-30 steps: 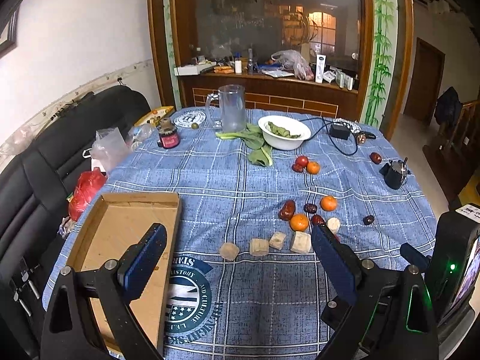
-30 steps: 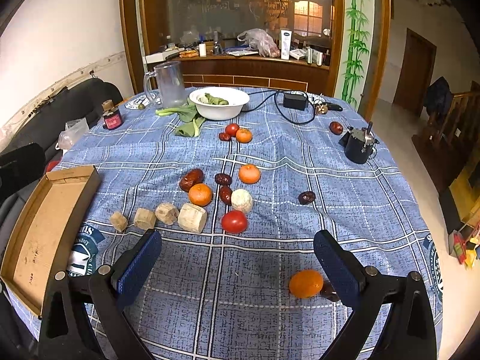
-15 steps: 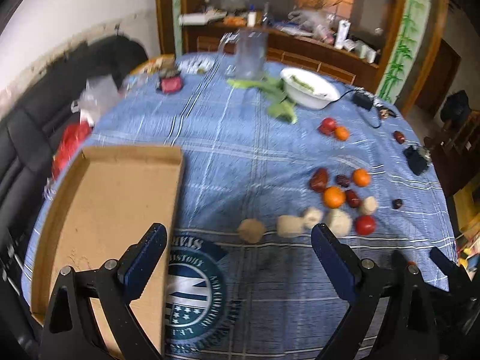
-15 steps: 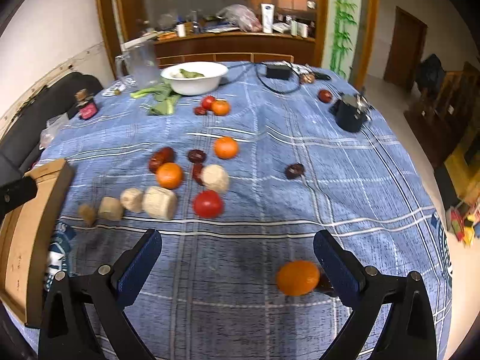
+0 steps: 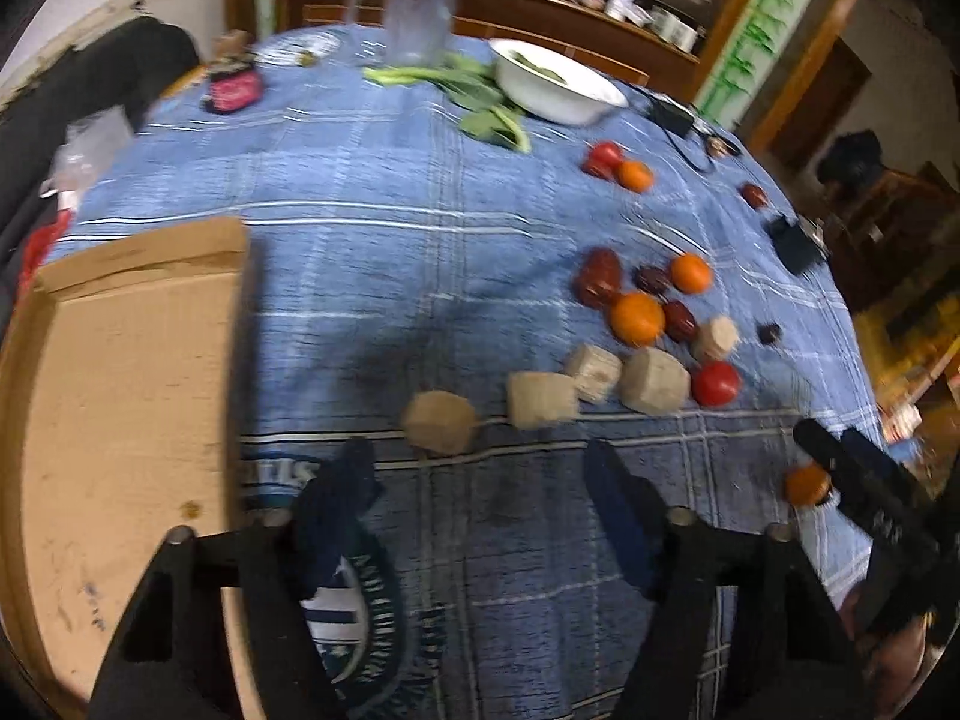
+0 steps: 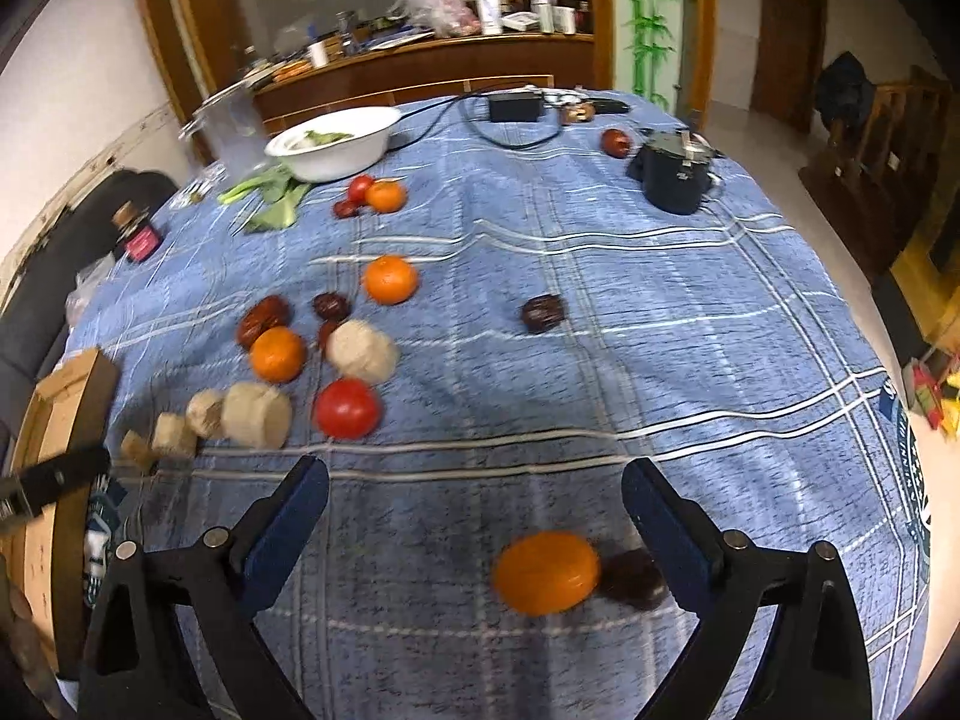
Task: Organize fruits
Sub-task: 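Grasp a beige cube with the left tool while the right tool grasps the orange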
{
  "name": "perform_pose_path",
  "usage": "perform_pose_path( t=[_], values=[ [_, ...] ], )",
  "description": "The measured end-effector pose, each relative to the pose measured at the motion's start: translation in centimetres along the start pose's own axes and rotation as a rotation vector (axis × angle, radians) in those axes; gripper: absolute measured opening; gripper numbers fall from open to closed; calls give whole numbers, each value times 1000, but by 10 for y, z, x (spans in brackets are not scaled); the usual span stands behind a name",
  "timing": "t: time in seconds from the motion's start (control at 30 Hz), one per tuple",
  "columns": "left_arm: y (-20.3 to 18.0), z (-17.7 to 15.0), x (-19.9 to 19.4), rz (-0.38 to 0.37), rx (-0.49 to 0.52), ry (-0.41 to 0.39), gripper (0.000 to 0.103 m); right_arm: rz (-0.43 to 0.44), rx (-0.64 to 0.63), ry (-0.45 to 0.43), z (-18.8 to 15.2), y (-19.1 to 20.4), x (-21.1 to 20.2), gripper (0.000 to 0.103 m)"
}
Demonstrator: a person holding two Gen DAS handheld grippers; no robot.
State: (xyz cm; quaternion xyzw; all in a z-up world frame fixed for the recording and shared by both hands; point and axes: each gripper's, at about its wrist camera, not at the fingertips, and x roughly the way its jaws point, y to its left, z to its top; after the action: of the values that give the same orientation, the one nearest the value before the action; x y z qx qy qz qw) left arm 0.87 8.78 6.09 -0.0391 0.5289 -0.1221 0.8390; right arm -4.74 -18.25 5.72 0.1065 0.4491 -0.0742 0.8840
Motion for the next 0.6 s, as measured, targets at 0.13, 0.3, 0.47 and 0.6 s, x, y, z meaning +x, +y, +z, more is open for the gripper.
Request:
perform_pose_path(
  t=[0.13, 0.3, 0.47, 0.6],
  values=[
    [-15, 6, 12, -40, 60, 16, 61, -17, 17, 0, 5, -15, 3, 96],
    [-30, 15, 30, -67, 137, 30, 61, -12, 25, 8, 15, -23, 14, 90],
    [-28, 19, 45, -87, 167, 63, 44, 22, 68, 15, 31, -31, 23, 89],
    [-29, 23, 48, -88, 184, 60, 42, 121, 56, 41, 32, -15, 25, 89]
  ],
)
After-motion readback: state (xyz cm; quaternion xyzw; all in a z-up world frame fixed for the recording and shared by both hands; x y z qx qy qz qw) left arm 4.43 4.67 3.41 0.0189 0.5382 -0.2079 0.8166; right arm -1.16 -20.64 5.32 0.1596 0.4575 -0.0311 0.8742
